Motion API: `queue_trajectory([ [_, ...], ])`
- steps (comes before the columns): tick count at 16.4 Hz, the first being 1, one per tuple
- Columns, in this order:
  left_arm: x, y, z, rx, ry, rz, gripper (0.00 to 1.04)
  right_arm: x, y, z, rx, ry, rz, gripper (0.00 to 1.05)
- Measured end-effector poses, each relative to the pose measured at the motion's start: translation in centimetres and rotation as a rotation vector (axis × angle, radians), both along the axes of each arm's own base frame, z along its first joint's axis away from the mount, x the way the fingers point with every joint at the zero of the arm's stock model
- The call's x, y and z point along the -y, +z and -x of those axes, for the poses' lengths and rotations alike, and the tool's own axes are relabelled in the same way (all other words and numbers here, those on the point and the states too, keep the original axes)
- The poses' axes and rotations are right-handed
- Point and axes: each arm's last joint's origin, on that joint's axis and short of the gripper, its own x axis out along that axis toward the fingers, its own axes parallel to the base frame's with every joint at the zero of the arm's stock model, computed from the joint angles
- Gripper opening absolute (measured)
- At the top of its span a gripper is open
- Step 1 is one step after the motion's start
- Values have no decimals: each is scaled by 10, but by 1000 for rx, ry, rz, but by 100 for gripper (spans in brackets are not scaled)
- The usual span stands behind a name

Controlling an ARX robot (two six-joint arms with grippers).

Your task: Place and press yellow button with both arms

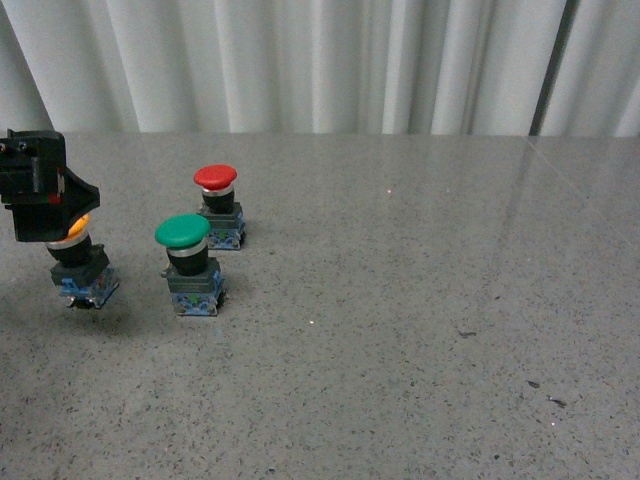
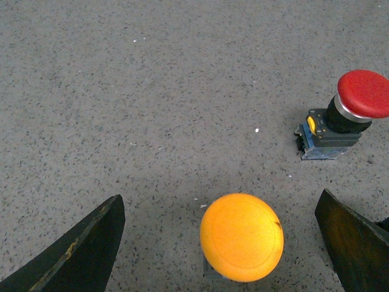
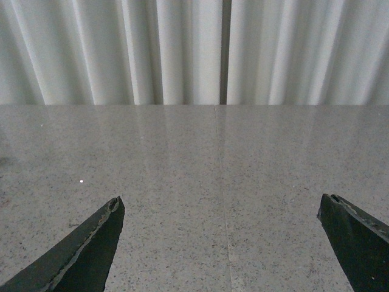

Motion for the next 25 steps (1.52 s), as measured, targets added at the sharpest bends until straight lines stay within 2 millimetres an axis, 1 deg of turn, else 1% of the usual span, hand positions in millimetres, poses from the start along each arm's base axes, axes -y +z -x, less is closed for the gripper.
queue_trajectory([
  [3, 0, -5, -6, -11, -11, 8, 98, 0, 0, 0, 0, 0, 0, 98],
  [5, -2, -13, -9, -42, -16, 14, 98, 0, 0, 0, 0, 0, 0, 98],
  [8, -2, -19, -11, -64, -25, 23, 98, 0, 0, 0, 0, 0, 0, 98],
  [13, -2, -19, -14, -60, -26, 19, 98, 0, 0, 0, 0, 0, 0, 98],
  [14, -2, -19, -14, -56, -26, 16, 83, 0, 0, 0, 0, 0, 0, 98],
  [16, -4, -19, -14, -54, -32, -5, 45, 0, 0, 0, 0, 0, 0, 98],
  [17, -4, -15, -12, -54, -30, -6, 39, 0, 0, 0, 0, 0, 0, 98],
  [18, -2, 4, -4, -1, -42, -2, 39, 0, 0, 0, 0, 0, 0, 98],
  [19, 2, 18, 1, 34, -49, -2, 39, 0, 0, 0, 0, 0, 0, 98],
  [22, 12, 37, 5, 89, -71, 0, 39, 0, 0, 0, 0, 0, 0, 98],
  [24, 23, 55, 6, 142, -95, 13, 39, 0, 0, 0, 0, 0, 0, 98],
  [25, 40, 75, 7, 202, -132, 21, 39, 0, 0, 0, 0, 0, 0, 98],
])
